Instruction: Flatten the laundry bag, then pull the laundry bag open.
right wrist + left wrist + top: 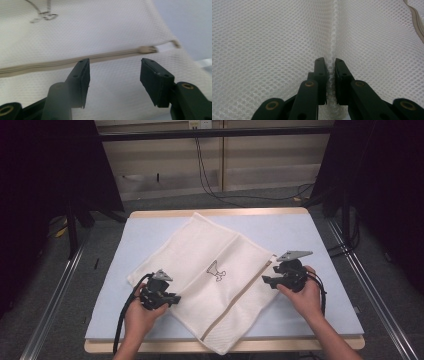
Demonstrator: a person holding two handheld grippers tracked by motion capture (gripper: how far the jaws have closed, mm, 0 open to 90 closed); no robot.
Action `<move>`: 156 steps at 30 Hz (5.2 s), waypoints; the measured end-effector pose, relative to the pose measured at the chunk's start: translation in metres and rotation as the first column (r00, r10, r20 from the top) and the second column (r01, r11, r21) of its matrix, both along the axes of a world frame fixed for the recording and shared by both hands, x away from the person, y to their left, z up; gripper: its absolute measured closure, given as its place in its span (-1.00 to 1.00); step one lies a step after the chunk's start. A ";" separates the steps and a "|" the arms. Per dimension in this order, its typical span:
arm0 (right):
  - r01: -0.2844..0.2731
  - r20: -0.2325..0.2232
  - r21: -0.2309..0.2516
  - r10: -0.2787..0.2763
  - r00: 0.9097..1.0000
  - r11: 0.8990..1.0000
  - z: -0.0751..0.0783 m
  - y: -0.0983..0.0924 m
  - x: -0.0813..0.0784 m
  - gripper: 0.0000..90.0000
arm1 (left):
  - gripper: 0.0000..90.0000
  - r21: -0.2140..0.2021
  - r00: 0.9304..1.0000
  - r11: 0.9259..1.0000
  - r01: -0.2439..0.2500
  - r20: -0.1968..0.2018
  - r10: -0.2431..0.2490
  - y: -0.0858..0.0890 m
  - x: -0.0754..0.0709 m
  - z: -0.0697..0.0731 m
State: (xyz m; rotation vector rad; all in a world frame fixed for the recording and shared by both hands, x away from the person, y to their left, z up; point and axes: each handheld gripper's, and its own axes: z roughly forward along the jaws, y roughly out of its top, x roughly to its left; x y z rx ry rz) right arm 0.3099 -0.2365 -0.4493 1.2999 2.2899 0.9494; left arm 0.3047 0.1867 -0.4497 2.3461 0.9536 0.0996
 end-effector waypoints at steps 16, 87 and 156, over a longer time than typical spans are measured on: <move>0.052 -0.113 0.014 -0.050 0.992 0.999 -0.025 -0.035 0.041 0.70 | 0.81 -0.016 0.995 0.995 -0.098 0.013 0.098 0.019 0.016 -0.005; 0.015 -0.007 0.058 -0.015 1.000 0.998 -0.025 -0.017 -0.028 0.32 | 0.21 -0.036 0.923 0.925 -0.378 0.061 0.379 0.026 -0.005 -0.019; -0.105 0.086 0.063 0.099 0.991 0.993 -0.021 0.001 -0.063 1.00 | -0.05 -0.226 0.996 0.970 -0.084 -0.015 0.083 -0.082 0.012 0.011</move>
